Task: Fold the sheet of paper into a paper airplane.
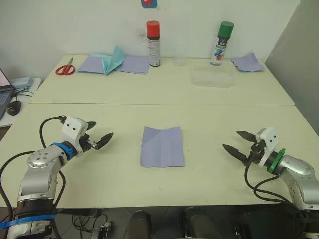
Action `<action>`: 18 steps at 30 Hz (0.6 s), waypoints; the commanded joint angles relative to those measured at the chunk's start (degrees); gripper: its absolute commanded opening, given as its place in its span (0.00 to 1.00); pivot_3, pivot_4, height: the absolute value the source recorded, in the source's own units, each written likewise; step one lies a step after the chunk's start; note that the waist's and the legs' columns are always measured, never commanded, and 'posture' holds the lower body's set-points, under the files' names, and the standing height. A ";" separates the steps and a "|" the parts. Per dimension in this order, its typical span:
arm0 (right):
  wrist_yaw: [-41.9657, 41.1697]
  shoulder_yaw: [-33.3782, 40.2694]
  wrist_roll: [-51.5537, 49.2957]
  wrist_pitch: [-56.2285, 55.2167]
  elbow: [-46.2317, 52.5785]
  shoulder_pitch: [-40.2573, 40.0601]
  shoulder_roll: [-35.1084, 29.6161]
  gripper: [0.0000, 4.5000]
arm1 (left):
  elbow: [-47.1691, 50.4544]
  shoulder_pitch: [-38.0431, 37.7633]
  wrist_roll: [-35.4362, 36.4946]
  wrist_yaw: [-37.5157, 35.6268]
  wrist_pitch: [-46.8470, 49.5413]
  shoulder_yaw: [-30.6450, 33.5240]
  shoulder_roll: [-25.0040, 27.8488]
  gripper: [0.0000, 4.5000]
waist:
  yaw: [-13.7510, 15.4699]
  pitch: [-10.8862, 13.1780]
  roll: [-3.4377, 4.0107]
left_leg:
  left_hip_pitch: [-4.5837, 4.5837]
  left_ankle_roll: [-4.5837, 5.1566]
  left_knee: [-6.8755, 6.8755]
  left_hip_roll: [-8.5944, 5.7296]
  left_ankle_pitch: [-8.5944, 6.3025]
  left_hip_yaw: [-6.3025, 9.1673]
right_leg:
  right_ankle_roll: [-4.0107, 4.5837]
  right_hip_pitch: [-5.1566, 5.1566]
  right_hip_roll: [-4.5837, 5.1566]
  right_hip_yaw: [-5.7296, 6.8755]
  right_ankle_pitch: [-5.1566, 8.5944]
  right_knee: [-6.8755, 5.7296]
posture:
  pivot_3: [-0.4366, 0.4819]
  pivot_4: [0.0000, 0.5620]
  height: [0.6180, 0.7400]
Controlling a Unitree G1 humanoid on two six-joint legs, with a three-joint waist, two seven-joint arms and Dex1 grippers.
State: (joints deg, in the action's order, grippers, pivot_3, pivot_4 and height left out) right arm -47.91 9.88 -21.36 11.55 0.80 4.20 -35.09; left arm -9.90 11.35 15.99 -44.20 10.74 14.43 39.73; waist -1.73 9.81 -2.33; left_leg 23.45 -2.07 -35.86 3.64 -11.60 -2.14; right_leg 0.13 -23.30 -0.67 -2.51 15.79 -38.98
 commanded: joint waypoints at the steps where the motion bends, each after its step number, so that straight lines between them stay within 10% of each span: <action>1: -0.19 0.11 -0.10 0.23 1.94 1.03 -0.72 1.00 | 0.10 0.20 -0.27 0.60 -1.53 0.90 0.51 1.00 | 0.00 0.00 0.00 | 0.00 0.00 0.00 0.00 0.00 0.00 | 0.00 0.00 0.00 0.00 0.00 0.00 | 0.48 0.27 1.00; 18: 2.22 -0.52 -0.13 4.64 6.37 2.27 -0.94 1.00 | 5.95 -3.03 4.95 0.54 3.95 3.83 0.17 1.00 | -0.01 0.00 0.00 | 0.00 0.00 0.00 0.02 0.00 0.00 | 0.00 0.01 0.03 -0.01 0.00 0.00 | 0.48 0.27 1.00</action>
State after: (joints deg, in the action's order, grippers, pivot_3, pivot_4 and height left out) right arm -45.96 8.88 -21.39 16.03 5.02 5.68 -35.17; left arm -6.25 8.50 20.07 -43.88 14.68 16.33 39.58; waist -1.74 9.81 -2.33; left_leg 23.45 -2.07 -35.87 3.67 -11.60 -2.14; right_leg 0.12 -23.29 -0.64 -2.52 15.78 -38.99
